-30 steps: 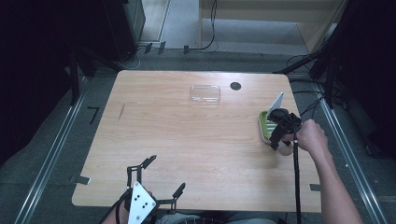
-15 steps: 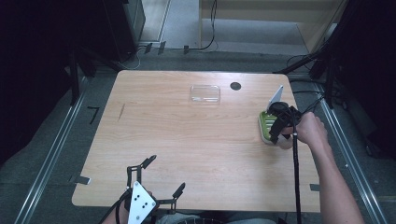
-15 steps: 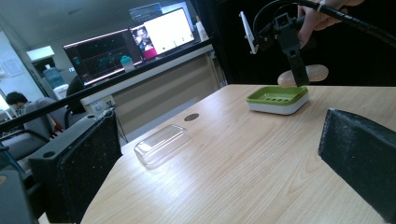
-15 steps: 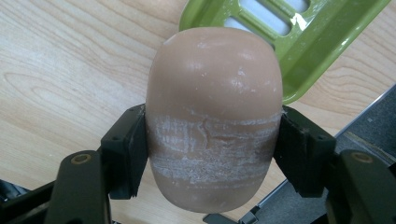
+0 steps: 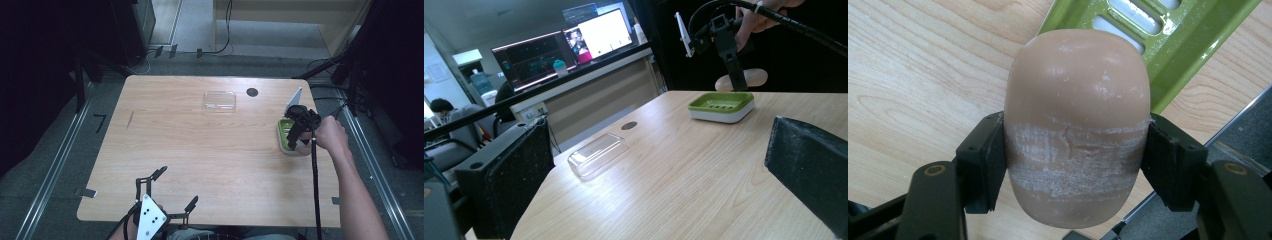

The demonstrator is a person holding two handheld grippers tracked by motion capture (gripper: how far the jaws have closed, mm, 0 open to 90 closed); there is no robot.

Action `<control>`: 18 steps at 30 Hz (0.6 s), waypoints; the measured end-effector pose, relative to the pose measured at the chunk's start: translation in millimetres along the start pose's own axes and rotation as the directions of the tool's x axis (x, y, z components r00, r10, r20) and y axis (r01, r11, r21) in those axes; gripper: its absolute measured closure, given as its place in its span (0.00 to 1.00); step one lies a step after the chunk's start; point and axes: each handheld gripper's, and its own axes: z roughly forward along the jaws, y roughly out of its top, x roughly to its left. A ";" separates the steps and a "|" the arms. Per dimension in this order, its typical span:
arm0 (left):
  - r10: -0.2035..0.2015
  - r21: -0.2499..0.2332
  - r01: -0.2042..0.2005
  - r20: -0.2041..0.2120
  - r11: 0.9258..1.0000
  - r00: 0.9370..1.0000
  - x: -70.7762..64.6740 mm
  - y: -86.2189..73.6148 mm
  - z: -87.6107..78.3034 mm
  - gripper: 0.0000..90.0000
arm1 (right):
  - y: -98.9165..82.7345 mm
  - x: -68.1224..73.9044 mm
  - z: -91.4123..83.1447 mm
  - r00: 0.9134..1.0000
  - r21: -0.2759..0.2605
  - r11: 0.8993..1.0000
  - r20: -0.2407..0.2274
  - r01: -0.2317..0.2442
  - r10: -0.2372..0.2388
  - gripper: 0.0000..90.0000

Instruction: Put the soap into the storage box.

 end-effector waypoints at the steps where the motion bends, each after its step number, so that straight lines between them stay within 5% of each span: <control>1: 0.000 0.000 0.000 0.000 1.000 1.000 0.0 0.0 0.0 0.00 | 0.0 0.0 0.0 1.000 0.000 1.000 0.000 0.000 0.000 0.37; 18: 0.001 0.001 -0.001 0.000 1.000 1.000 0.0 0.0 0.1 0.00 | 7.6 -11.0 -1.0 0.999 -0.021 0.999 -0.008 -0.045 0.045 0.38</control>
